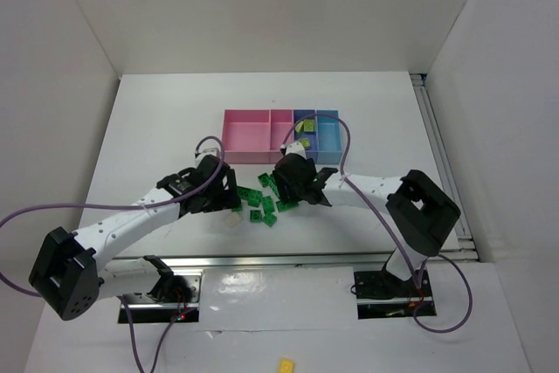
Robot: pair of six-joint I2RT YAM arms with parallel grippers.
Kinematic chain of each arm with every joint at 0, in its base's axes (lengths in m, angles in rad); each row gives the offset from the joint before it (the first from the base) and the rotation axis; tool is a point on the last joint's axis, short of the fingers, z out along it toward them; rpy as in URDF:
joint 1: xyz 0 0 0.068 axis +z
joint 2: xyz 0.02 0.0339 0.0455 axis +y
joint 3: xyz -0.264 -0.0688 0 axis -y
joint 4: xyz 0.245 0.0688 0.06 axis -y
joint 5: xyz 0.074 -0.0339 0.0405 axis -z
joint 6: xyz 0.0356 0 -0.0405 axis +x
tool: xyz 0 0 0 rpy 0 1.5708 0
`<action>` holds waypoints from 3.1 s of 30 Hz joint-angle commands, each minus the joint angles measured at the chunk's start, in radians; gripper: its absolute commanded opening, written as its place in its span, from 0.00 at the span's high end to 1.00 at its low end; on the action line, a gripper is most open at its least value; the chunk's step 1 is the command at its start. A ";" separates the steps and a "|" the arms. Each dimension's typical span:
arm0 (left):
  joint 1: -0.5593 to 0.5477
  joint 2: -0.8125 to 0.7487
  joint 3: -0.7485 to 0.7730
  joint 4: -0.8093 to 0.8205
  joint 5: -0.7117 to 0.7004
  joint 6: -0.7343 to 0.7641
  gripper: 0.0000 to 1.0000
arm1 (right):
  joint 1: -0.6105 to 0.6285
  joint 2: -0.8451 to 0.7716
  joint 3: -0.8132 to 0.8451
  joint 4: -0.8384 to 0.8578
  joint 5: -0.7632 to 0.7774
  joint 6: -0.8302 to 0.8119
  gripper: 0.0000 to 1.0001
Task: Sort the legos into containers by color
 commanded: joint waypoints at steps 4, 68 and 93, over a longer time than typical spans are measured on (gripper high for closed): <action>-0.005 0.015 -0.009 0.025 0.020 -0.012 0.07 | -0.043 0.061 0.070 0.048 -0.014 -0.055 0.22; -0.023 0.043 0.028 0.034 0.001 0.006 0.06 | -0.430 0.003 0.271 0.038 -0.004 -0.092 0.69; -0.094 0.051 -0.075 0.014 -0.006 -0.193 0.11 | -0.220 -0.371 -0.013 -0.008 0.021 0.040 0.22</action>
